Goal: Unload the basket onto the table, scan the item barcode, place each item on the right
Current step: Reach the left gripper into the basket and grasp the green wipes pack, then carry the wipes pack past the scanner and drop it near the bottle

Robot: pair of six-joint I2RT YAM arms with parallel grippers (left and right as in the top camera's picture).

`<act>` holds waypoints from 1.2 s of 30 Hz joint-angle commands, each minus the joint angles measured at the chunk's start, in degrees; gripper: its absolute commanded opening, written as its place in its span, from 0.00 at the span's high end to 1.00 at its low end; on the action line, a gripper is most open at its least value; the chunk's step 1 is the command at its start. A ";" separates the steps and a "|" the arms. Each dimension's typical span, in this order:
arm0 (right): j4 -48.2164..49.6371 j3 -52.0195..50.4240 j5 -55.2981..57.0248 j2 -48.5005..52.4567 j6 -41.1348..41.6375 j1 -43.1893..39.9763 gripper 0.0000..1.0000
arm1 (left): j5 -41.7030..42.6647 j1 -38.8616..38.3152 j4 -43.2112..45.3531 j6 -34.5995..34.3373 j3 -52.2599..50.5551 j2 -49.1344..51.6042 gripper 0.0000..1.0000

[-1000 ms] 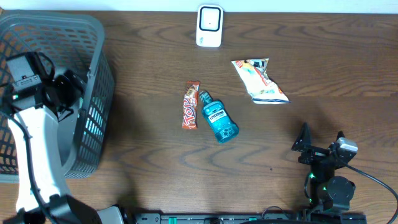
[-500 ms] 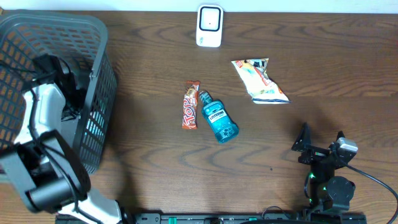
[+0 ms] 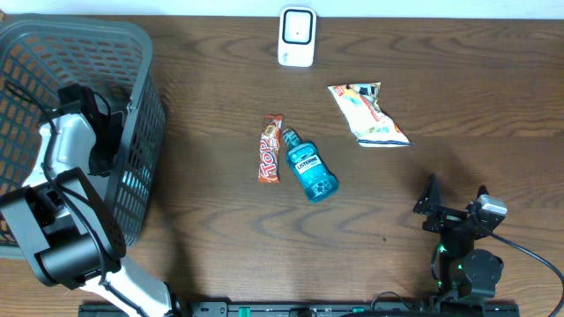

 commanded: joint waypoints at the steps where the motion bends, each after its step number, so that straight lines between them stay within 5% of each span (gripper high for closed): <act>1: -0.15 -0.09 0.50 -0.31 -0.81 -0.13 0.01 | -0.76 0.20 -3.30 0.59 -1.27 2.19 0.92; 8: -0.15 -0.09 0.50 -0.31 -0.83 -0.13 0.01 | -0.83 0.20 -5.40 0.61 0.20 -3.08 0.93; 20: -0.15 -0.09 0.50 -0.31 -0.81 -0.13 0.01 | -0.20 0.20 -2.64 0.13 9.42 -26.47 0.93; 23: -0.15 -0.09 0.50 -0.31 -0.81 -0.13 0.01 | 7.48 0.20 -0.37 0.13 9.49 -31.47 0.93; 30: -0.15 -0.09 0.50 -0.31 -0.81 -0.13 0.01 | 39.89 -1.25 2.71 0.17 9.49 -36.20 0.93; 36: -0.15 -0.09 0.50 -0.31 -0.81 -0.13 0.01 | 41.81 -12.59 -0.31 0.39 9.01 -32.54 0.93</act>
